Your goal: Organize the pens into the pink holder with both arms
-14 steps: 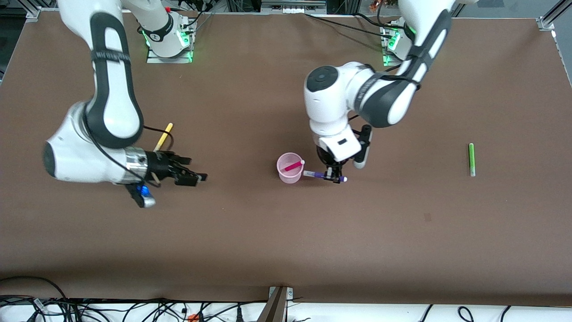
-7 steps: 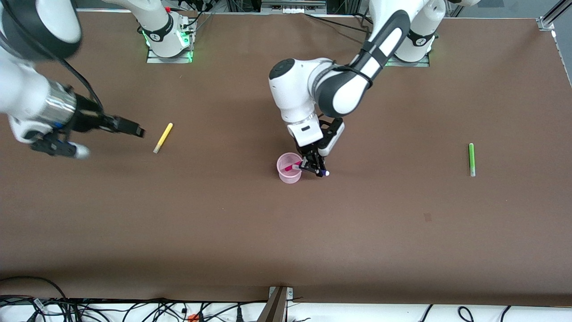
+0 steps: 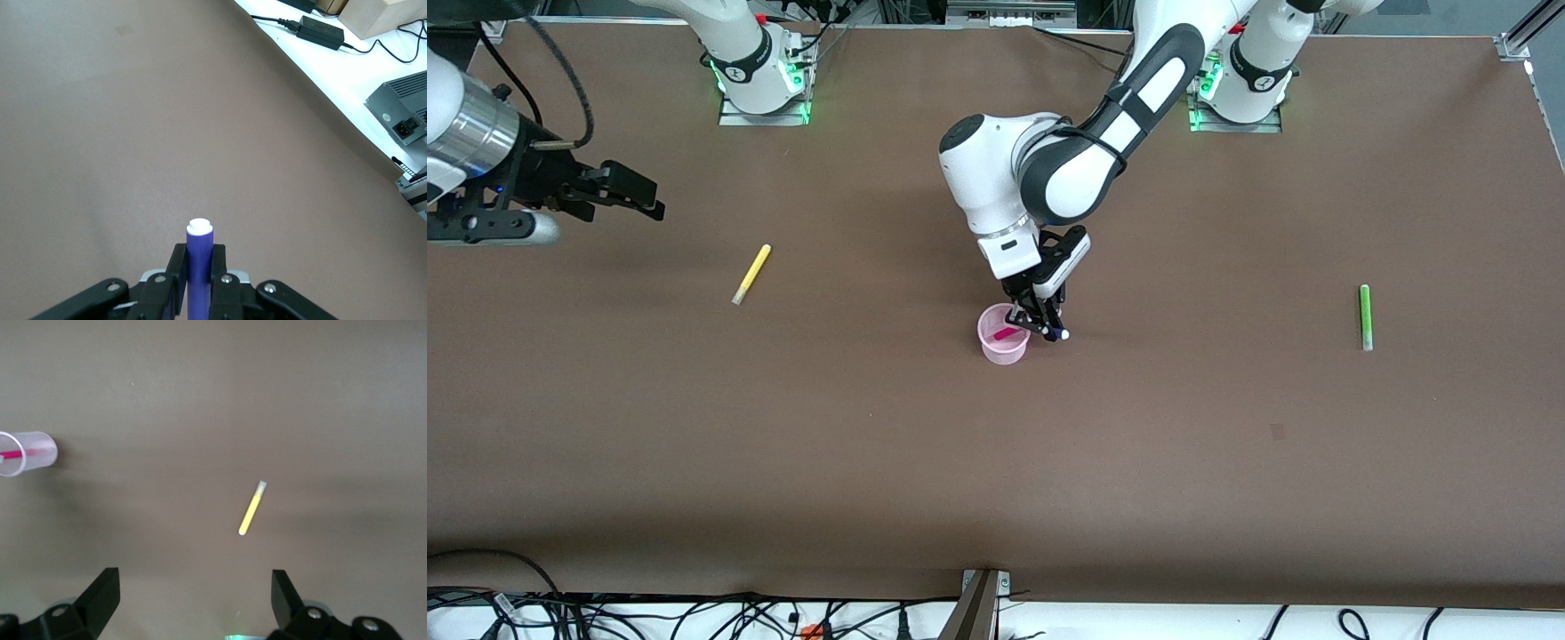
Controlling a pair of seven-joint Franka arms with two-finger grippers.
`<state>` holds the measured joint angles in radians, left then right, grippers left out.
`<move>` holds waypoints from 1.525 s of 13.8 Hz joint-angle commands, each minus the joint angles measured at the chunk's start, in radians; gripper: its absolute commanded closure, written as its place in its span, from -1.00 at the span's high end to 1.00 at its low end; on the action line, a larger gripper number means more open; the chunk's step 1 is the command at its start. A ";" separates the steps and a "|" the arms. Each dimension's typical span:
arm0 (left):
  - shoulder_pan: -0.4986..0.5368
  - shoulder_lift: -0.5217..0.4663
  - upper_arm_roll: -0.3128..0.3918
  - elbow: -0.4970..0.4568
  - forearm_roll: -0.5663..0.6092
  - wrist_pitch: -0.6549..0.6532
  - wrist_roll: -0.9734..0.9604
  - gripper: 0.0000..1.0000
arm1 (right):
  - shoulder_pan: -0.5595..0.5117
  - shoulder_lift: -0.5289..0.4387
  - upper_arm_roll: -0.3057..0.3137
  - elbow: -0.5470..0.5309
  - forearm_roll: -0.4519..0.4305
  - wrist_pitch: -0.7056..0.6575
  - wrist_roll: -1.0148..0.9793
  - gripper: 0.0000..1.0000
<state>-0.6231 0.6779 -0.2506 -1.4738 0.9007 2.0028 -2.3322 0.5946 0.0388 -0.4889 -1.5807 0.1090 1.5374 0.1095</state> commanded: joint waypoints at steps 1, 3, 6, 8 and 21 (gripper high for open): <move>-0.020 0.031 0.013 0.059 0.036 -0.027 -0.016 -1.00 | -0.216 -0.020 0.223 0.014 -0.040 -0.036 -0.008 1.00; -0.030 0.043 0.016 0.066 0.038 -0.027 -0.018 -1.00 | -0.356 -0.048 0.352 0.007 -0.048 -0.045 -0.010 1.00; -0.041 0.046 0.027 0.067 0.037 -0.027 -0.018 -1.00 | -0.531 -0.080 0.504 -0.005 -0.086 -0.051 -0.054 1.00; -0.050 0.051 0.043 0.070 0.037 -0.027 -0.018 -1.00 | -0.532 -0.088 0.500 -0.004 -0.091 -0.065 -0.070 1.00; -0.135 0.109 0.128 0.144 0.035 -0.035 -0.016 -1.00 | -0.518 -0.048 0.507 0.090 -0.138 -0.054 -0.065 1.00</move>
<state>-0.7278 0.7581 -0.1468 -1.3812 0.9033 1.9969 -2.3325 0.0829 -0.0218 0.0104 -1.5157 -0.0117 1.4894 0.0573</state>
